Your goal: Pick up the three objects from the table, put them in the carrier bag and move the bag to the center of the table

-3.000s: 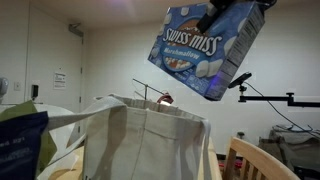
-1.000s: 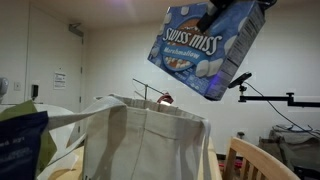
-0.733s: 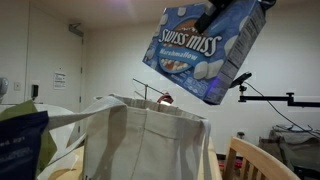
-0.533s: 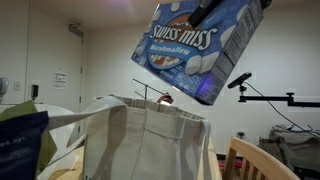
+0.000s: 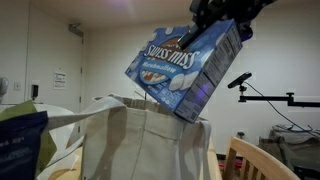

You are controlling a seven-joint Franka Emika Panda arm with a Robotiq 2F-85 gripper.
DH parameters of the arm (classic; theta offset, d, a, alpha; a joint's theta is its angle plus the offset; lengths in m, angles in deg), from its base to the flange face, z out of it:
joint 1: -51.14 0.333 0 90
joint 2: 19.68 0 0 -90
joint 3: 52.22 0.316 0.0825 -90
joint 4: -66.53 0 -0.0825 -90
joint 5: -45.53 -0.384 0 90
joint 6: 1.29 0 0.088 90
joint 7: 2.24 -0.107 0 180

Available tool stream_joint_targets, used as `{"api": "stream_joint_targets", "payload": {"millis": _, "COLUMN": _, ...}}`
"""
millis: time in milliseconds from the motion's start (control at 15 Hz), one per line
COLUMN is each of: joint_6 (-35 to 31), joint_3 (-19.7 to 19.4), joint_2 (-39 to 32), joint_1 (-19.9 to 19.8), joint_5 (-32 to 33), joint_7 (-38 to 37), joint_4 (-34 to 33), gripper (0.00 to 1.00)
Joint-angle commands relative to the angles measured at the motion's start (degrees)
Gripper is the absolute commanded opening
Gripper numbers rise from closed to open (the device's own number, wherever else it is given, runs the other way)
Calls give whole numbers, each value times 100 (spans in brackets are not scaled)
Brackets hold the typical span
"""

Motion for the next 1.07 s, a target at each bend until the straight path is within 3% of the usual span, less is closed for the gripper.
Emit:
{"api": "stream_joint_targets", "payload": {"millis": 0, "joint_6": -115, "joint_3": -91, "joint_2": -4, "joint_1": -216, "joint_5": 426, "joint_7": -502, "joint_4": 57, "gripper": 5}}
{"api": "stream_joint_targets", "payload": {"millis": 467, "joint_6": 327, "joint_3": -127, "joint_2": 153, "joint_1": -257, "joint_5": 411, "joint_7": -290, "joint_4": 78, "gripper": 5}}
{"api": "stream_joint_targets", "payload": {"millis": 800, "joint_6": 918, "joint_3": 22, "joint_2": 447, "joint_1": 37, "joint_5": -232, "joint_7": 460, "joint_4": 7, "gripper": 5}}
{"api": "stream_joint_targets", "payload": {"millis": 1000, "joint_6": 1277, "joint_3": 101, "joint_2": 551, "joint_1": 164, "joint_5": -161, "joint_7": 742, "joint_4": -131, "gripper": 5}}
